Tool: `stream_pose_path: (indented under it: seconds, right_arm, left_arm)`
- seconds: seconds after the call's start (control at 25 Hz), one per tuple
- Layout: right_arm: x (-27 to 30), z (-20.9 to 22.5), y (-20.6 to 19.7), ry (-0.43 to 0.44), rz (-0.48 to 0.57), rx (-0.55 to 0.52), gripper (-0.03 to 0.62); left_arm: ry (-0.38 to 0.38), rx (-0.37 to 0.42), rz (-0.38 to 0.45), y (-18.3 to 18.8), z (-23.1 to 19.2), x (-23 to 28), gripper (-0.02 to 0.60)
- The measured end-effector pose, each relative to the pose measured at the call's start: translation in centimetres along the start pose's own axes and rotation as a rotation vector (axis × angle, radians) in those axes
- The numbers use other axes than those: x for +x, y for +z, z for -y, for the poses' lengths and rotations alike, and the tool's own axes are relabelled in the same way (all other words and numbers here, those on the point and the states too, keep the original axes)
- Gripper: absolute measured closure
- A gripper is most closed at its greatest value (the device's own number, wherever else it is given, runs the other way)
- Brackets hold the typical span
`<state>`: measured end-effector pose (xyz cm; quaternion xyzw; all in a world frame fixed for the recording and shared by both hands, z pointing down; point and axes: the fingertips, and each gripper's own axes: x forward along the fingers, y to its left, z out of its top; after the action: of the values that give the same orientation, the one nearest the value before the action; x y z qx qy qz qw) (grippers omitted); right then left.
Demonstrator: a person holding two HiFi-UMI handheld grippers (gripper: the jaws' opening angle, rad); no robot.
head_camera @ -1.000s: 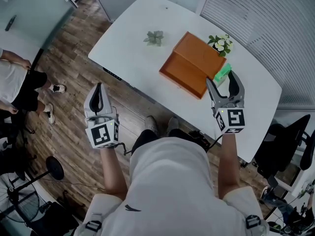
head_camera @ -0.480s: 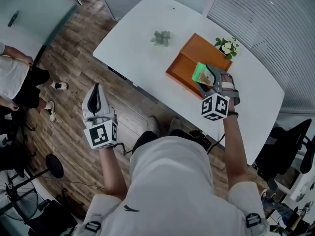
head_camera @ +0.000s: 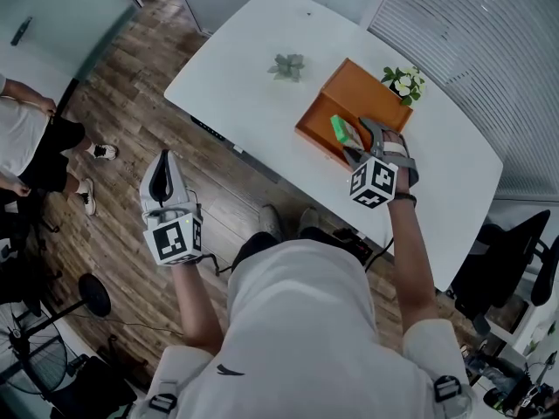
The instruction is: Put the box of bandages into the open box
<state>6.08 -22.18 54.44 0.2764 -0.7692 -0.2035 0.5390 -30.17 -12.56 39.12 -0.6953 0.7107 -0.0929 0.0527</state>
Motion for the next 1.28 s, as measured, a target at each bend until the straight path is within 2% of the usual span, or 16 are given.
stream_pose_path:
  seconds: [0.48,0.56,0.68,0.84,1.04,1.16,1.28]
  right_arm:
    - [-0.6,0.8,-0.6,-0.014,-0.005,0.026,0.235]
    - [-0.7,1.0,-0.7,-0.022,0.008,0.056,0.235]
    - [-1.4,1.9,-0.5,-0.049,0.078,0.199,0.235]
    - [-3.1,3.7,-1.0,-0.128,0.183,0.428,0.235]
    - [-6.4,5.4,-2.0,-0.213,0.352,0.763,0.238]
    - [-8.9,6.2,-2.9,-0.303,0.47,0.895,0.299]
    - [-12.6,6.6,-4.5,-0.474,0.593,1.0,0.48]
  left_arm:
    - [-0.029,-0.006,0.009,0.1,1.2,1.0,0.576]
    - [-0.033,-0.004,0.008,0.1,1.4,1.1,0.575]
    - [-0.038,0.0,0.009,0.2,1.7,1.2,0.576]
    - [-0.046,0.009,0.013,0.5,2.0,1.4,0.575]
    - [-0.064,0.014,0.016,0.7,2.3,1.6,0.576]
    - [-0.077,-0.051,0.025,0.7,2.5,1.9,0.575]
    - [-0.087,-0.161,0.047,1.0,2.3,1.9,0.575]
